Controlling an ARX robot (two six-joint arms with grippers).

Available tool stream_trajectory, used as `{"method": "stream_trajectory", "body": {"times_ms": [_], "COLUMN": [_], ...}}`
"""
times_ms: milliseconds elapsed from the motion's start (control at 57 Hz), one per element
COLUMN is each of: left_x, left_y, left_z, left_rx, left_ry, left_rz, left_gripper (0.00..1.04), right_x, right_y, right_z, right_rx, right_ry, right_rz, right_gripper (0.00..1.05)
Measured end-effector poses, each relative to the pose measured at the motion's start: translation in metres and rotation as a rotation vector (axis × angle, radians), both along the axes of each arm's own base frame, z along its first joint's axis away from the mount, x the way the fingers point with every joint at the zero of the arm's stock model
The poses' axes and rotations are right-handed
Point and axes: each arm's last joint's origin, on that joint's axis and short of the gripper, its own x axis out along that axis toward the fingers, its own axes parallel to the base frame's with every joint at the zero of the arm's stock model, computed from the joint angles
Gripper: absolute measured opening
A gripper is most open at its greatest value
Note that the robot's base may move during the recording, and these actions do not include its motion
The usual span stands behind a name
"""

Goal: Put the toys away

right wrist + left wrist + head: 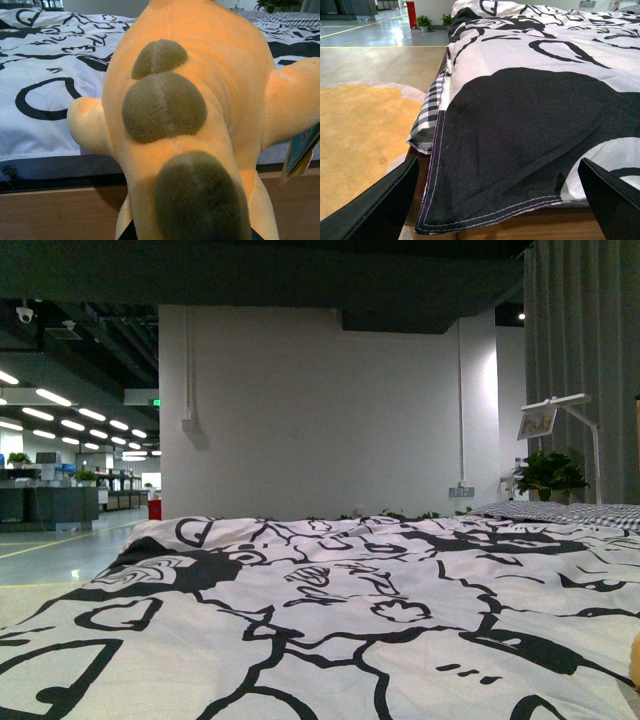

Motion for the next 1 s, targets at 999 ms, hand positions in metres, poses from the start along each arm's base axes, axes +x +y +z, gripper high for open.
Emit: {"method": "stream_trajectory", "body": {"times_ms": [999], "left_x": [0.0000], "left_y": [0.0002], "left_z": [0.0001], "left_rx": [0.001], "left_ry": [0.000], "left_rz": [0.005], "left_gripper": [0.98], "right_x": [0.0001], "right_y": [0.0005], "right_z": [-0.0010], "right_rx": [0.001], "right_ry": [0.011], "right_rz": [0.012], "right_gripper": [0.07]}}
